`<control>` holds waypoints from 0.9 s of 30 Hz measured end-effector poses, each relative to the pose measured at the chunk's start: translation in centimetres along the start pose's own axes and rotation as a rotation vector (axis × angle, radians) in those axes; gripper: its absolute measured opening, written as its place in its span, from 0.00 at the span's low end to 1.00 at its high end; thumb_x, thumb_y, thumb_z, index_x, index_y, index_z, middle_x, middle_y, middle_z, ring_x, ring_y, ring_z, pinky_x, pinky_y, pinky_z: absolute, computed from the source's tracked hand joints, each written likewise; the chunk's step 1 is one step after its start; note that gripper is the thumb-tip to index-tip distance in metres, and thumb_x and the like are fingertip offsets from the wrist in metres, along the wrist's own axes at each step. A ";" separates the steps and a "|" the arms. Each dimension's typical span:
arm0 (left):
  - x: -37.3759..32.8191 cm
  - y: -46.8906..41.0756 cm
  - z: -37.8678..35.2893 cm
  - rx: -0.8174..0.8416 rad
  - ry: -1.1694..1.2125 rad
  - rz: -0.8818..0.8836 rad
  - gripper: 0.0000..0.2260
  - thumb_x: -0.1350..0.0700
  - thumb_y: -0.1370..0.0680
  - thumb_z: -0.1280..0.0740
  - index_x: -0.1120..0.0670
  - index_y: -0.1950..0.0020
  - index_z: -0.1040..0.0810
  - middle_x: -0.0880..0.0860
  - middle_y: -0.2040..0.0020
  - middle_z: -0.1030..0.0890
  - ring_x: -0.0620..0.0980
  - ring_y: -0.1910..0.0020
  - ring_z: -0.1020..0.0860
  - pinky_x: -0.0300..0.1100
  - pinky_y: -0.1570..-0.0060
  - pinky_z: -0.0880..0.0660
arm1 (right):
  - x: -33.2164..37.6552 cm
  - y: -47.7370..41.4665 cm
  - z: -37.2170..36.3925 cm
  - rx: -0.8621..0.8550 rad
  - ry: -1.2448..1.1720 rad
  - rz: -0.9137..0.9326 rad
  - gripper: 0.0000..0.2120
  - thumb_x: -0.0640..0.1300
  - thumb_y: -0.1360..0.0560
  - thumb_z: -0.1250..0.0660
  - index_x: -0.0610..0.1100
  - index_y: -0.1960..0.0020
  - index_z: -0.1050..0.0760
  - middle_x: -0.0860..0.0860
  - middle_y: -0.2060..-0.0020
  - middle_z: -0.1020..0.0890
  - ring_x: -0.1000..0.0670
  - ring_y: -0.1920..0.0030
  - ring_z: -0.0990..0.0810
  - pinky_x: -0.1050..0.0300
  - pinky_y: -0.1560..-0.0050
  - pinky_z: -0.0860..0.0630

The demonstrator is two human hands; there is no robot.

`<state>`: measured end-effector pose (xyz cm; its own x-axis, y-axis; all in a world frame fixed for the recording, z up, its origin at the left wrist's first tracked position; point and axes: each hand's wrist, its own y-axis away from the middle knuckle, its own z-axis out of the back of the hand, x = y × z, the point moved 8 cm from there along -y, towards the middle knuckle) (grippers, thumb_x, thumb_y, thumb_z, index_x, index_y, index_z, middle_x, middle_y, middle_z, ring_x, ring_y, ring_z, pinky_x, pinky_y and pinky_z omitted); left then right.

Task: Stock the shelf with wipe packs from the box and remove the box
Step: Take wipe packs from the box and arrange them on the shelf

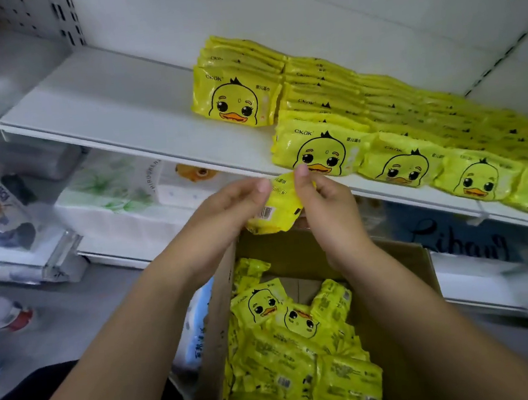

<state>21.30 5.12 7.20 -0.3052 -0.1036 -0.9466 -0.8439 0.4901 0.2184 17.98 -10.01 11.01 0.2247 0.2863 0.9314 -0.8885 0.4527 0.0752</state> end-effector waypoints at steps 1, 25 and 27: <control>0.2 0.1 -0.6 0.033 0.000 0.005 0.26 0.37 0.28 0.31 0.47 0.34 0.21 0.44 0.39 0.16 0.42 0.36 0.21 0.46 0.30 0.31 | 0.2 0.2 -0.3 0.028 0.016 0.014 0.23 0.62 0.20 0.39 0.44 0.56 0.18 0.44 0.61 0.17 0.44 0.59 0.17 0.37 0.46 0.20; 1.0 -1.9 3.6 -0.262 0.192 0.105 0.10 0.54 0.17 0.36 0.52 0.38 0.19 0.53 0.48 0.14 0.54 0.52 0.16 0.59 0.46 0.20 | -6.7 0.1 2.2 -0.069 -0.362 -0.258 0.43 0.76 0.39 0.28 0.55 0.31 0.25 0.51 0.34 0.20 0.48 0.32 0.23 0.36 0.27 0.32; 1.2 -1.8 3.4 -0.252 0.175 0.112 0.12 0.50 0.17 0.34 0.52 0.36 0.19 0.53 0.45 0.14 0.58 0.51 0.16 0.57 0.46 0.20 | -6.7 0.6 2.4 -0.066 -0.414 -0.275 0.38 0.75 0.37 0.30 0.58 0.32 0.26 0.54 0.32 0.22 0.50 0.30 0.25 0.36 0.26 0.34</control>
<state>23.90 7.05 4.86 -0.4550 -0.2192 -0.8631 -0.8768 0.2798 0.3911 15.00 -13.71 5.67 0.2578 -0.2044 0.9443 -0.7883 0.5207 0.3279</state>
